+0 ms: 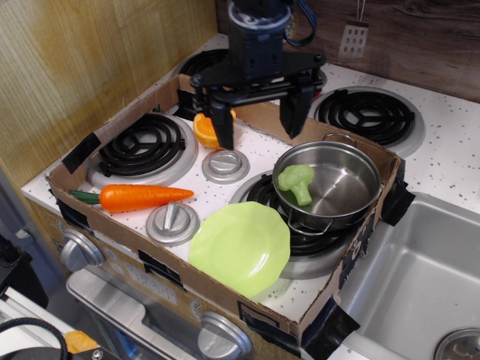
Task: Take broccoli out of pan
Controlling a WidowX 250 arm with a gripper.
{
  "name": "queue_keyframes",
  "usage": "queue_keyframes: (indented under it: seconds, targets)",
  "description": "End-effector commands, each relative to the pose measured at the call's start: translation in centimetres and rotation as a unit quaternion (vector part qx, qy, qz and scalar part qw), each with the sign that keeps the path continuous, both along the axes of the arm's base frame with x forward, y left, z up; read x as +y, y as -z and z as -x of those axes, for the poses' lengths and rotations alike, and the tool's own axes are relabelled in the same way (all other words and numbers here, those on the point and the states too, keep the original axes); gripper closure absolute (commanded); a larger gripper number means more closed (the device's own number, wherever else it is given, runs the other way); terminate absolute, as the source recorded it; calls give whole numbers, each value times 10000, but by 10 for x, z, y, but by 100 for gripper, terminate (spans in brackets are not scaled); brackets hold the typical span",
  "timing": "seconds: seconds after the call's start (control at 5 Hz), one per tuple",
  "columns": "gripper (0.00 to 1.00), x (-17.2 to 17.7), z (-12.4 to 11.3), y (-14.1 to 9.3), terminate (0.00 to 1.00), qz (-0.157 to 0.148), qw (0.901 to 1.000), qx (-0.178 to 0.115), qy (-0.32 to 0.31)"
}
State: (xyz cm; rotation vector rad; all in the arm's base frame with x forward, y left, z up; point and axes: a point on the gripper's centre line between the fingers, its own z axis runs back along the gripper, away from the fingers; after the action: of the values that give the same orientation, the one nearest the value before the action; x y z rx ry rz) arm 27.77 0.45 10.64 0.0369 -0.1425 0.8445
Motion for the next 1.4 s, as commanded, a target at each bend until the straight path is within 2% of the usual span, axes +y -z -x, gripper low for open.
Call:
queue_keyframes:
  seconds: [0.0, 0.2, 0.6, 1.2]
  targets:
    - [0, -6, -28, 16, 0, -64, 9996, -196, 192]
    - [0, -6, -27, 26, 0, -274, 9989, -54, 383]
    - [0, -12, -26, 32, 0, -253, 9967, 95, 759]
    - [0, -31, -40, 45, 0, -222, 9943, -63, 1045]
